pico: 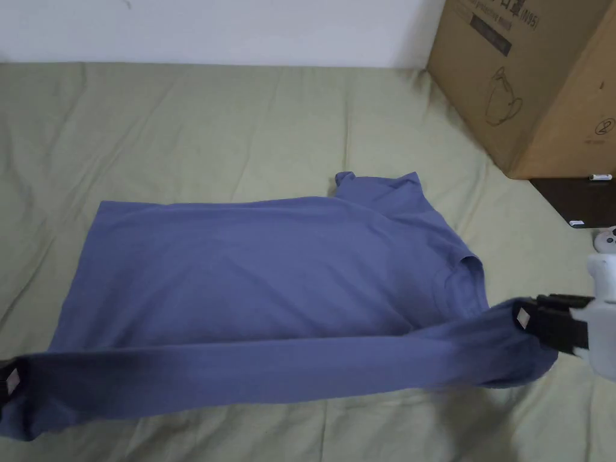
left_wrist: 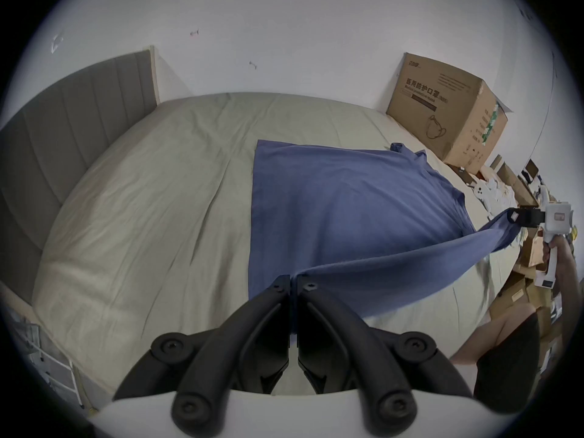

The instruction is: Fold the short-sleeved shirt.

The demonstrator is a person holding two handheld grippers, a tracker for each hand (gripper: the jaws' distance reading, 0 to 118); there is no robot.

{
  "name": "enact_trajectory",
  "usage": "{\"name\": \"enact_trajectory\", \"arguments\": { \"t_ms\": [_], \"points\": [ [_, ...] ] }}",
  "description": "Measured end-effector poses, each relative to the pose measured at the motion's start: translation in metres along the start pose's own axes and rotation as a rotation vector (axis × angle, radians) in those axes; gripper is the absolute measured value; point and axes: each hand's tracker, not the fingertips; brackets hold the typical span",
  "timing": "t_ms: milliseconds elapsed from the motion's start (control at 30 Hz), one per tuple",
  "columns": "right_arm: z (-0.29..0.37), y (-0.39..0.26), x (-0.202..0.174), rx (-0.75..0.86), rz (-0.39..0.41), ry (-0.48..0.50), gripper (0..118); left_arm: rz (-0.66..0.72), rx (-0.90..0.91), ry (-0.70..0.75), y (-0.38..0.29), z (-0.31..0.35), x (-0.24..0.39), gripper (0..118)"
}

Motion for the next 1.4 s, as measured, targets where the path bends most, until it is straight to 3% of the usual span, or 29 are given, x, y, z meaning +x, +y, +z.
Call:
{"name": "enact_trajectory", "arguments": {
  "t_ms": [100,167,500,533,567,600,633,667,700,867,900,933,967,1000,1033,1067,1167,1233,1400],
  "points": [
    [-0.046,0.023,0.01,-0.081,0.011,-0.016,4,0.013,-0.052,0.002,0.027,-0.036,-0.012,3],
    [-0.075,0.032,0.011,-0.125,0.06,-0.049,4,-0.002,-0.085,-0.001,0.041,-0.055,-0.011,3],
    [-0.171,0.022,0.038,-0.262,0.046,-0.101,4,-0.027,-0.237,0.045,0.044,-0.134,-0.033,3],
    [-0.173,0.02,0.042,-0.258,0.028,-0.109,10,-0.023,-0.228,0.046,0.043,-0.136,-0.034,5],
    [-0.172,0.019,0.045,-0.237,-0.005,-0.146,28,-0.019,-0.217,0.053,0.042,-0.134,-0.032,12],
    [-0.168,0.018,0.044,-0.208,-0.021,-0.206,70,-0.009,-0.2,0.063,0.044,-0.131,-0.032,39],
    [-0.164,0.019,0.046,-0.18,-0.018,-0.289,95,0.0,-0.17,0.103,0.046,-0.127,-0.033,67],
    [-0.156,0.02,0.05,-0.155,-0.014,-0.343,99,-0.002,-0.141,0.158,0.048,-0.119,-0.035,92],
    [-0.141,0.023,0.054,-0.102,0.011,-0.365,99,-0.004,-0.117,0.181,0.046,-0.103,-0.031,105],
    [-0.03,0.0,0.012,0.132,-0.043,-0.22,98,0.058,0.083,0.143,0.031,-0.016,-0.022,103],
    [-0.011,-0.009,0.002,0.134,-0.038,-0.186,97,0.055,0.091,0.135,0.021,0.0,-0.017,99],
    [0.004,-0.02,-0.009,0.144,-0.03,-0.159,92,0.054,0.108,0.133,0.01,0.014,-0.011,87],
    [0.018,-0.033,-0.021,0.158,-0.007,-0.124,82,0.045,0.183,0.145,-0.004,0.034,-0.001,67],
    [0.036,-0.041,-0.042,0.176,0.027,-0.106,54,0.025,0.244,0.142,-0.019,0.048,0.006,36],
    [0.045,-0.053,-0.056,0.181,0.065,-0.097,25,-0.008,0.26,0.15,-0.033,0.057,0.013,15],
    [0.052,-0.064,-0.07,0.18,0.095,-0.102,4,-0.027,0.243,0.177,-0.046,0.063,0.02,0],
    [0.065,-0.093,-0.097,0.231,0.089,-0.142,0,0.007,0.233,0.116,-0.079,0.075,0.034,0],
    [0.069,-0.099,-0.114,0.221,0.085,-0.041,0,0.007,0.149,0.074,-0.091,0.063,0.035,0],
    [0.063,-0.098,-0.135,0.177,0.141,0.012,0,-0.043,0.158,0.103,-0.087,0.033,0.025,0]
  ]
}}
